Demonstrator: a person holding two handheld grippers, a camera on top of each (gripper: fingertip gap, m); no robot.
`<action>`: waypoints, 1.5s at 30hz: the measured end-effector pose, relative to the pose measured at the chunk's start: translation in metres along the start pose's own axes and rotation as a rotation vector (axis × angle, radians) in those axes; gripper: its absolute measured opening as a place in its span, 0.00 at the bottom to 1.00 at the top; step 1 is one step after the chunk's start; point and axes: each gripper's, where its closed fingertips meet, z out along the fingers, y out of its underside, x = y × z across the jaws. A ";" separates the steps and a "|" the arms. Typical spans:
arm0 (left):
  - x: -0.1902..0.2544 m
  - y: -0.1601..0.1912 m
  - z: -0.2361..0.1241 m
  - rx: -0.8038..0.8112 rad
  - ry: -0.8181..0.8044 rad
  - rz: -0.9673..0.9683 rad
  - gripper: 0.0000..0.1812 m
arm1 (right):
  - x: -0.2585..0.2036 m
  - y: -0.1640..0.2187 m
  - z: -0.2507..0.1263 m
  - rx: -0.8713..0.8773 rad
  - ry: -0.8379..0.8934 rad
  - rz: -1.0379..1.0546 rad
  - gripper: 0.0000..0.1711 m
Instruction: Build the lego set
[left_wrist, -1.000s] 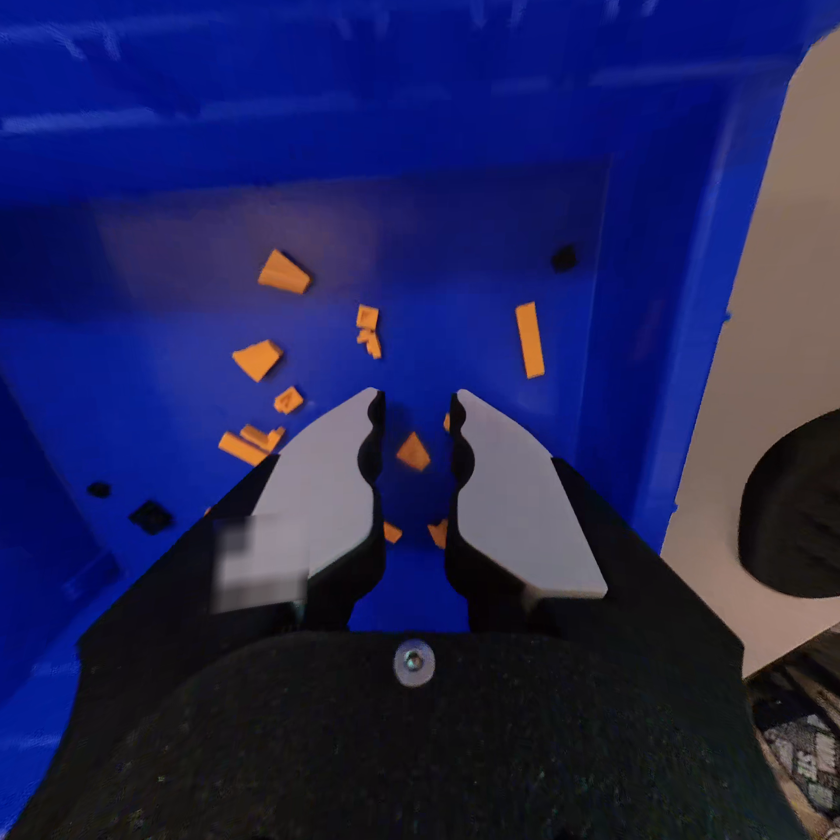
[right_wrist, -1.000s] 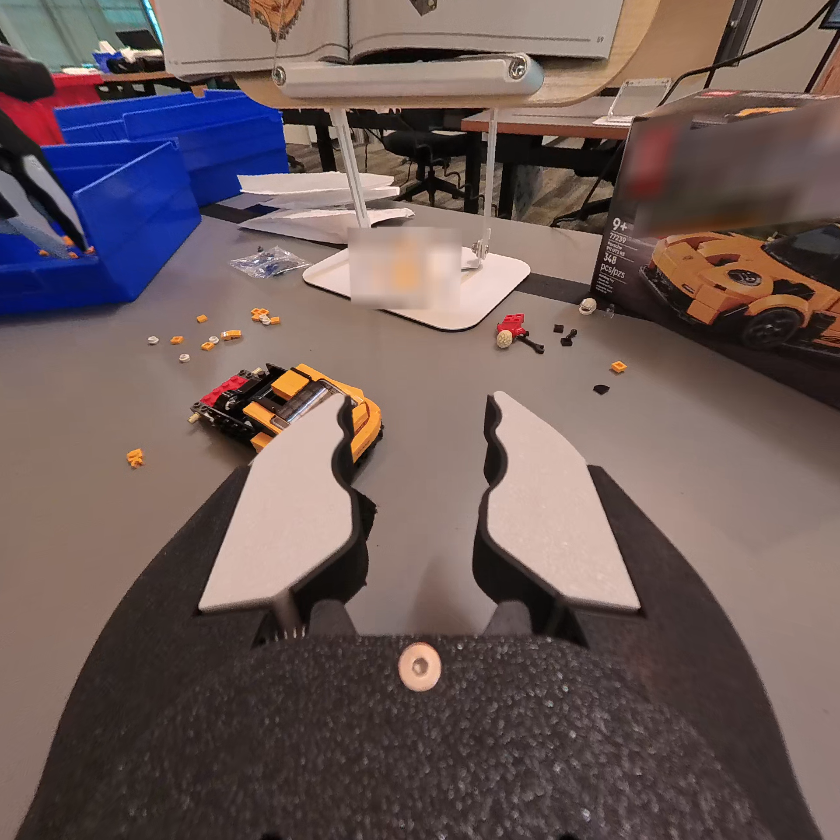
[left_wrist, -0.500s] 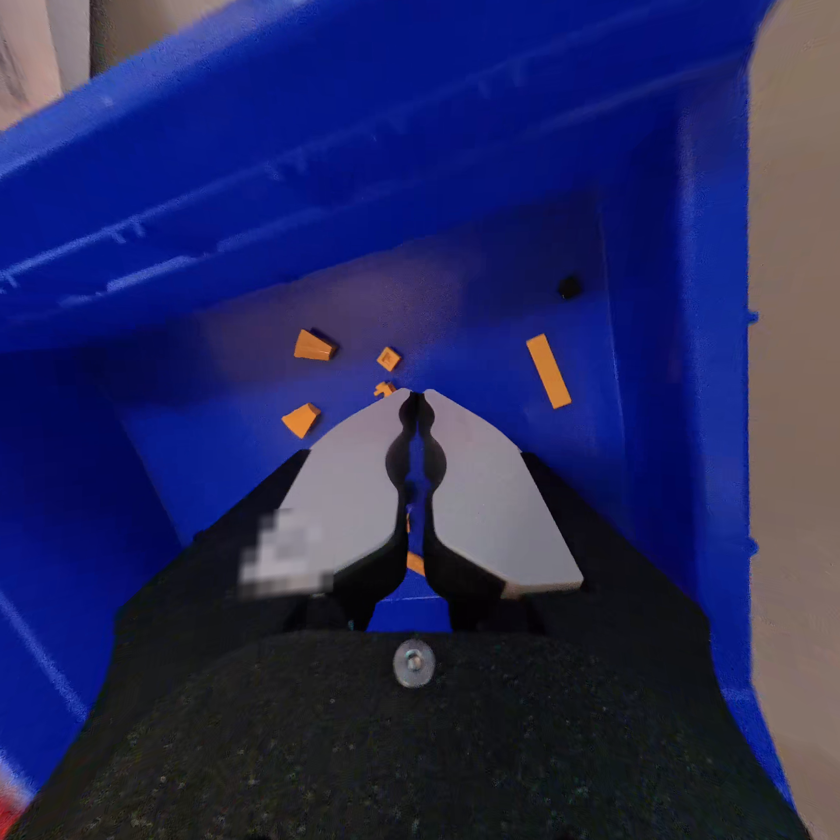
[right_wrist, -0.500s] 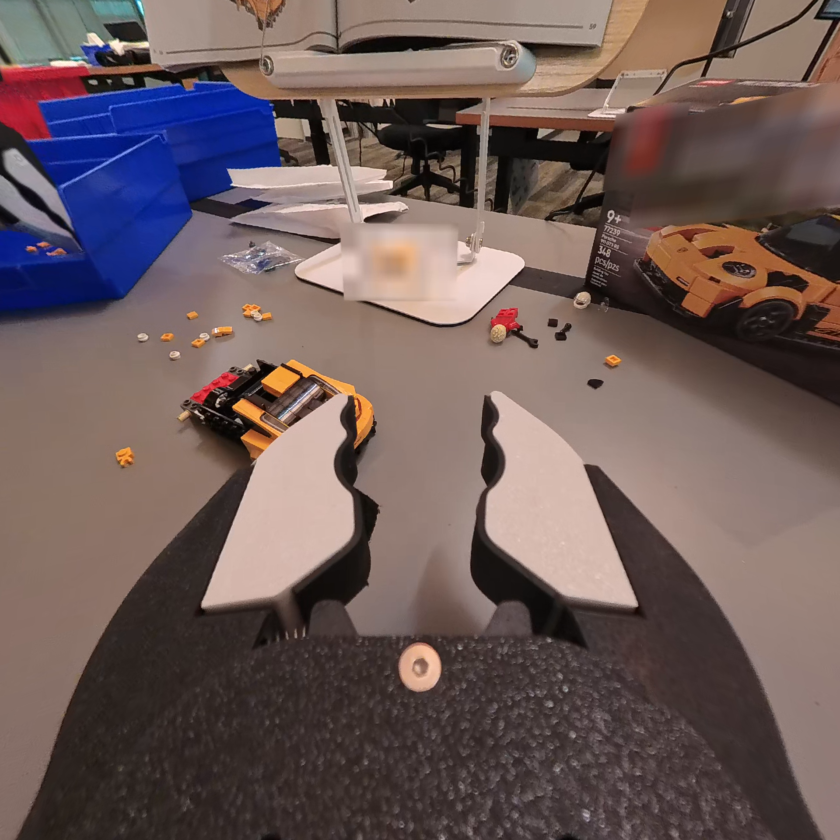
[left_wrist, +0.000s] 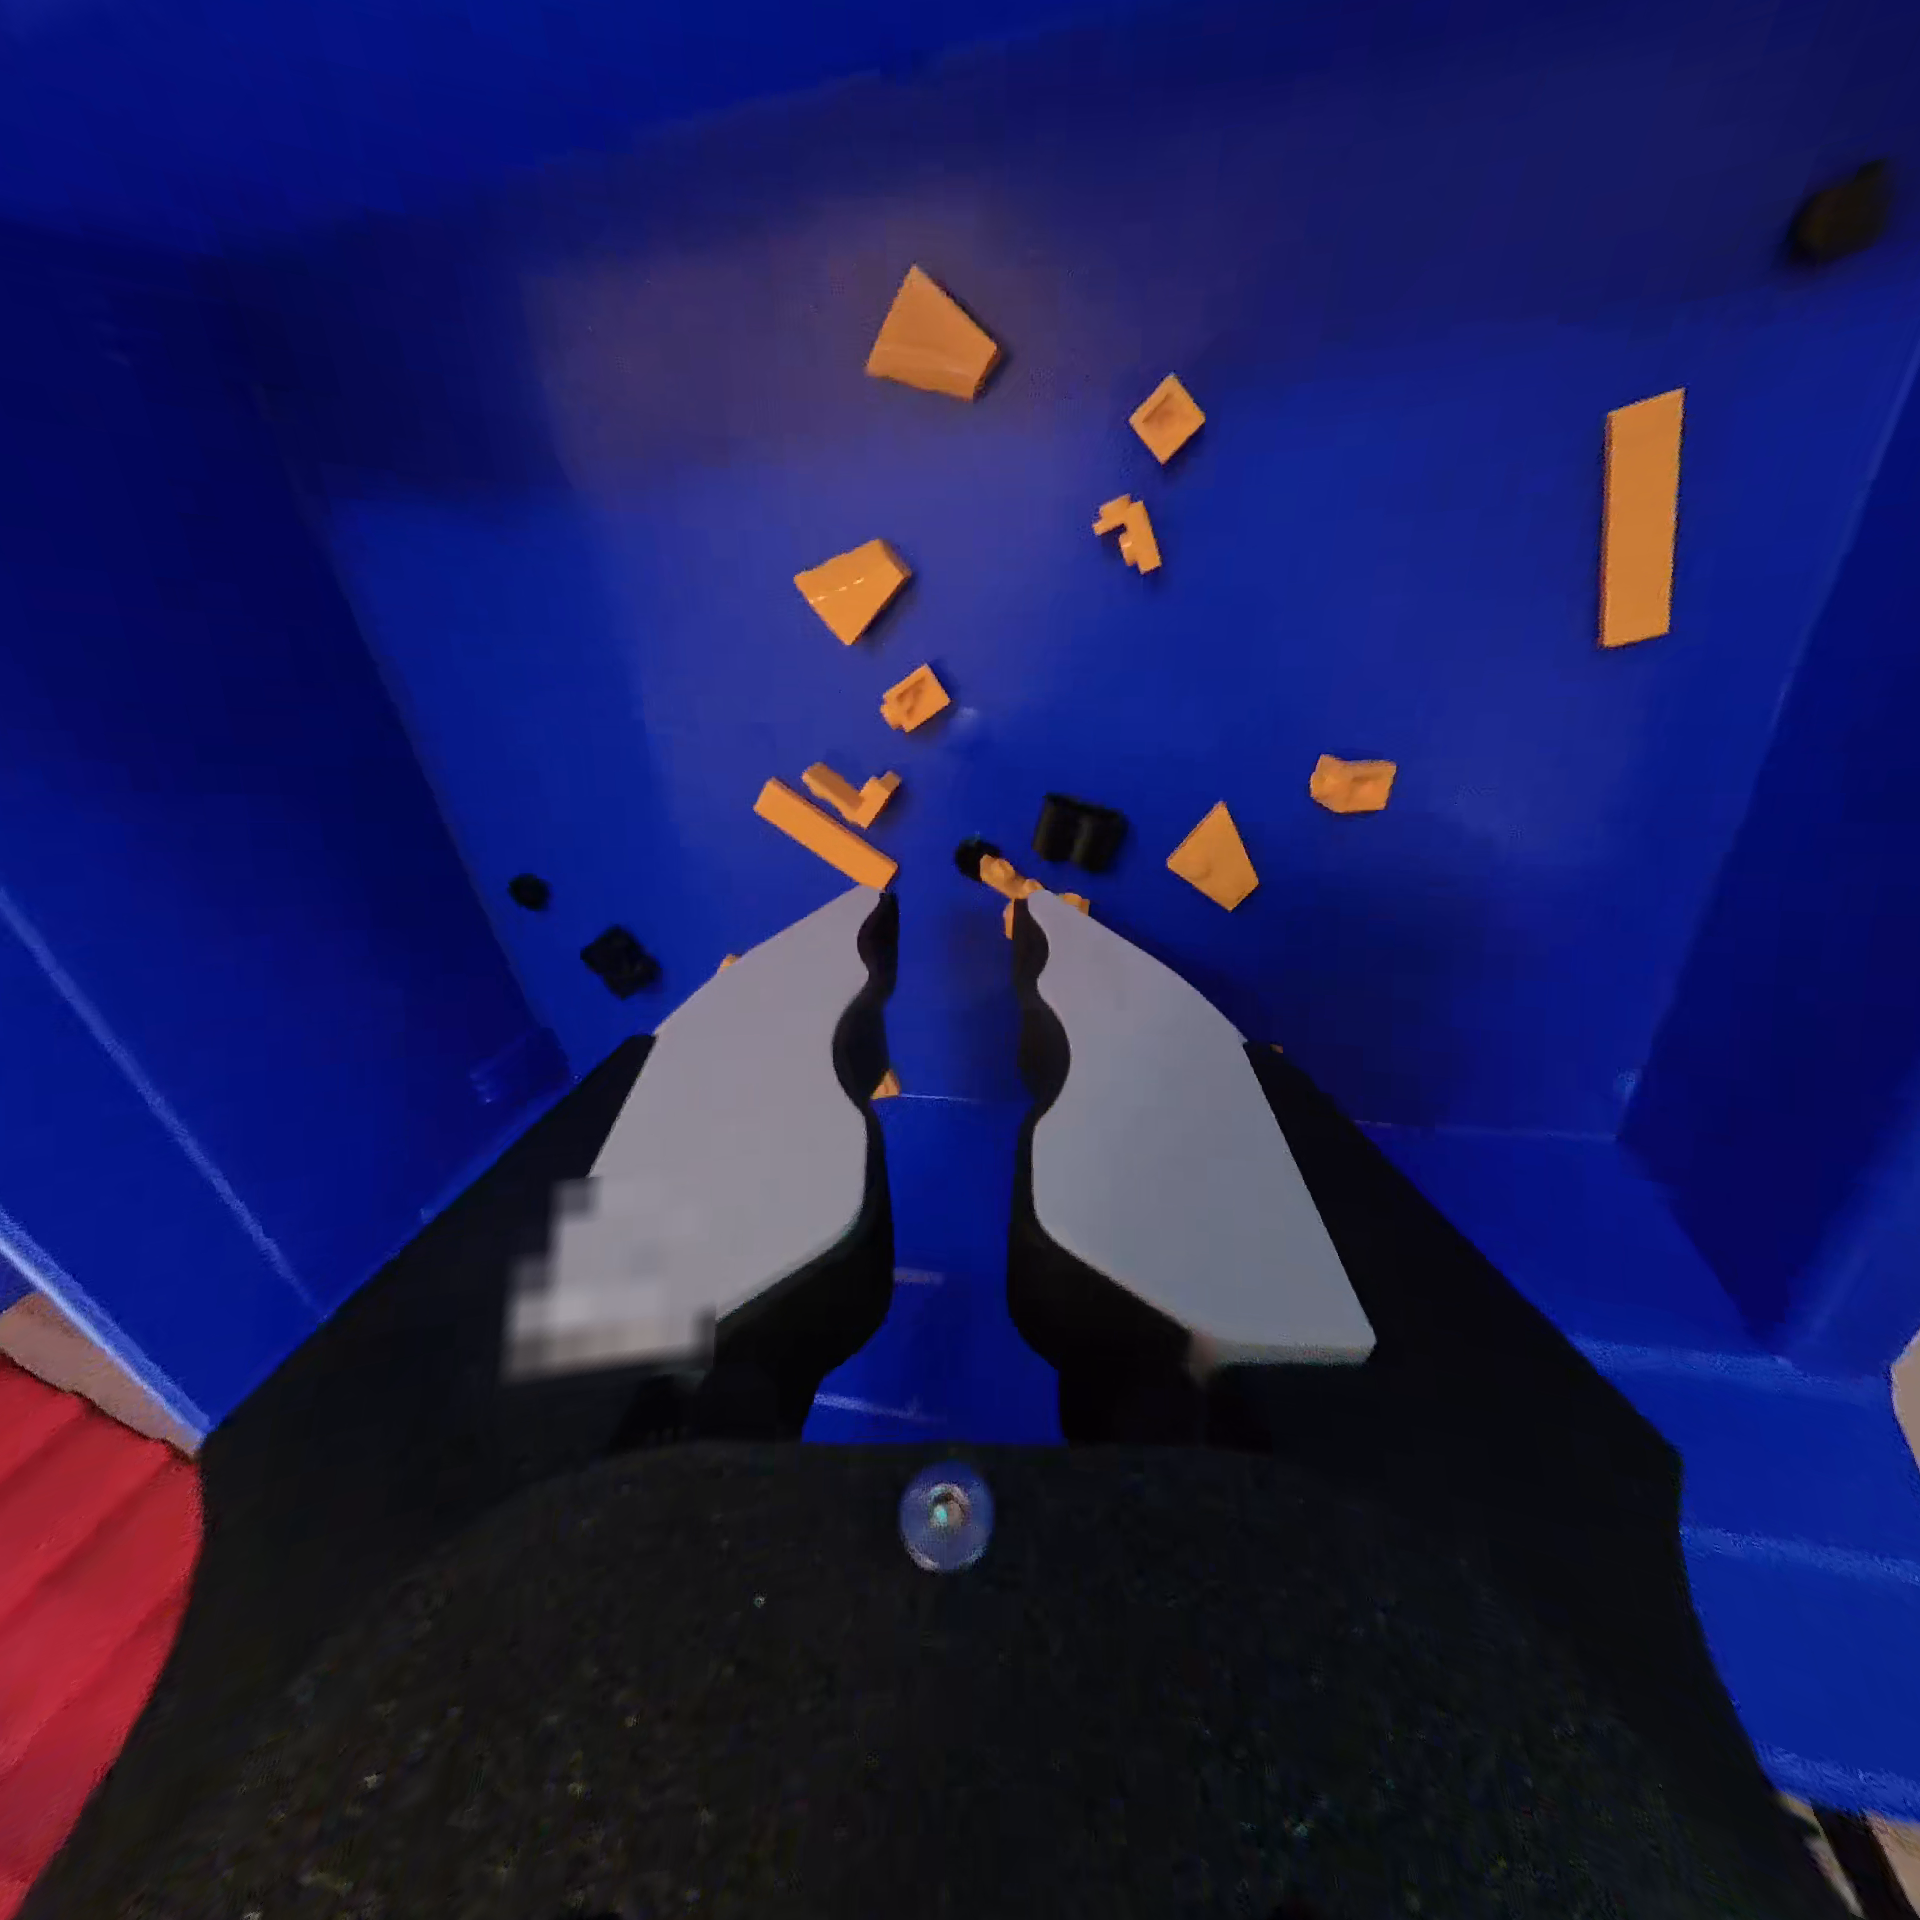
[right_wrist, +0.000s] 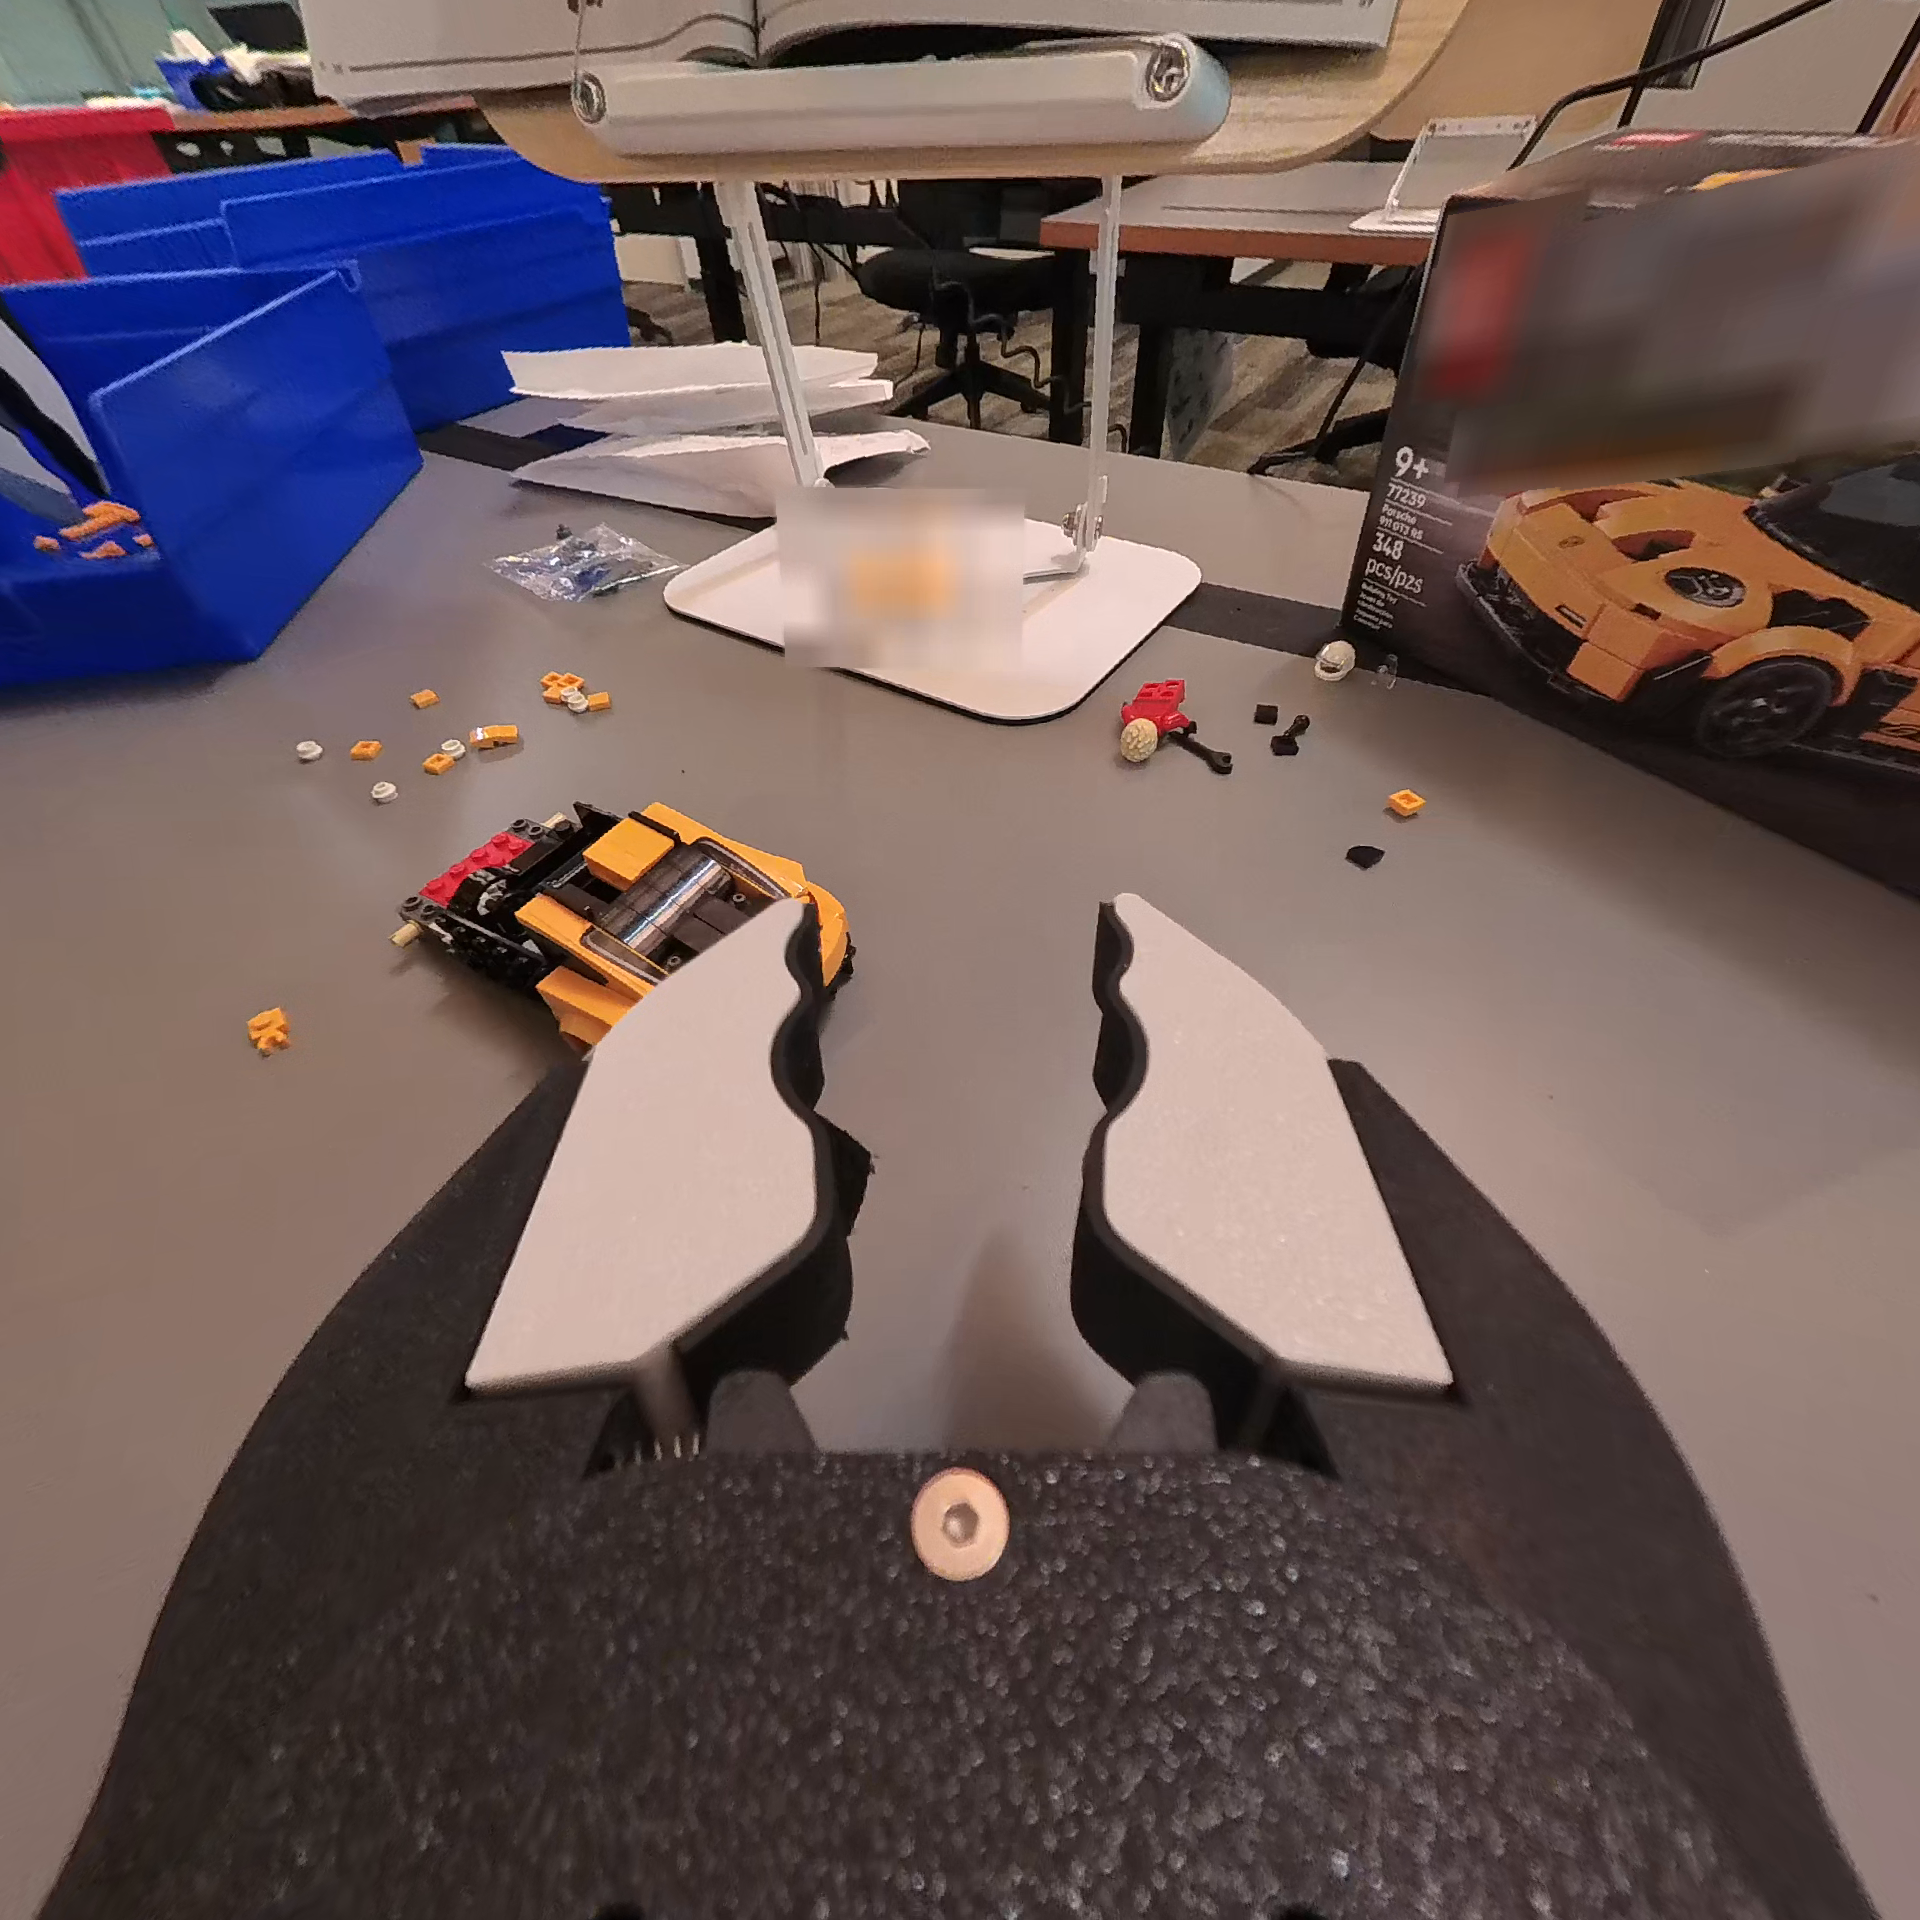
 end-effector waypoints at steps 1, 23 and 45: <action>0.001 0.000 0.000 0.003 0.024 0.009 0.11 | 0.000 0.001 0.000 -0.003 0.000 0.000 0.29; 0.015 -0.005 0.007 -0.068 0.238 -0.042 0.00 | 0.002 0.003 0.001 -0.015 0.001 0.010 0.28; 0.019 -0.018 0.015 -0.010 0.206 -0.010 0.07 | 0.003 0.003 0.000 -0.016 0.000 0.008 0.27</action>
